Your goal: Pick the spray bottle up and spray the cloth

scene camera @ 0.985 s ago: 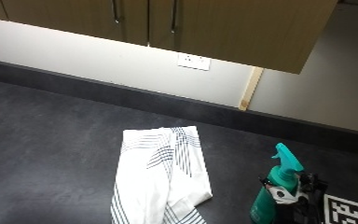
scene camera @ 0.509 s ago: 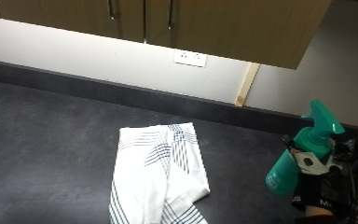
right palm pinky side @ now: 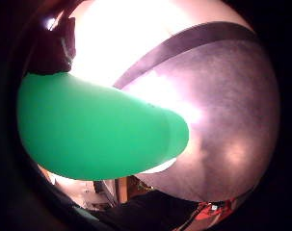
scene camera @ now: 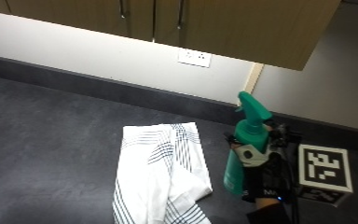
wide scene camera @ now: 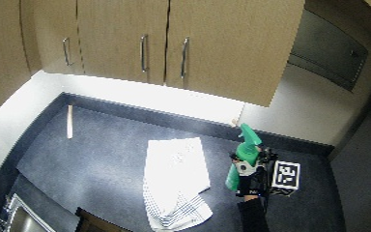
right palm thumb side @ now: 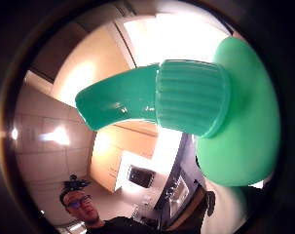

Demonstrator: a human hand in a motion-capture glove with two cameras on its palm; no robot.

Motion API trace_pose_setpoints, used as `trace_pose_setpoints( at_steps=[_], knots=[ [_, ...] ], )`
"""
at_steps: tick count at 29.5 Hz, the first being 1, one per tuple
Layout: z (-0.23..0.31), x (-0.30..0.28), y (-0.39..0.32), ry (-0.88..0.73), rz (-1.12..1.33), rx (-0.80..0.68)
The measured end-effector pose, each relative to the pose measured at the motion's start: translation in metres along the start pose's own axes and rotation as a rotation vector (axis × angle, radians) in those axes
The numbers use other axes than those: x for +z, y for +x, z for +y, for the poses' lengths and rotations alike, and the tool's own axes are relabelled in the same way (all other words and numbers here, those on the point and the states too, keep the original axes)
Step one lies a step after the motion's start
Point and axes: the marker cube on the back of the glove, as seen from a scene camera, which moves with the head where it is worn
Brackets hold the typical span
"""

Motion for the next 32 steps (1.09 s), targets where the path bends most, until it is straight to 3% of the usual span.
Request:
trace_pose_setpoints(
  at_steps=[6,13,32],
  knots=[
    [0.002,0.049,-0.007,-0.147,0.066,-0.086],
    [-0.009,0.049,0.008,-0.185,0.192,-0.077],
    [-0.015,0.075,0.095,-0.692,1.413,0.202]
  ],
)
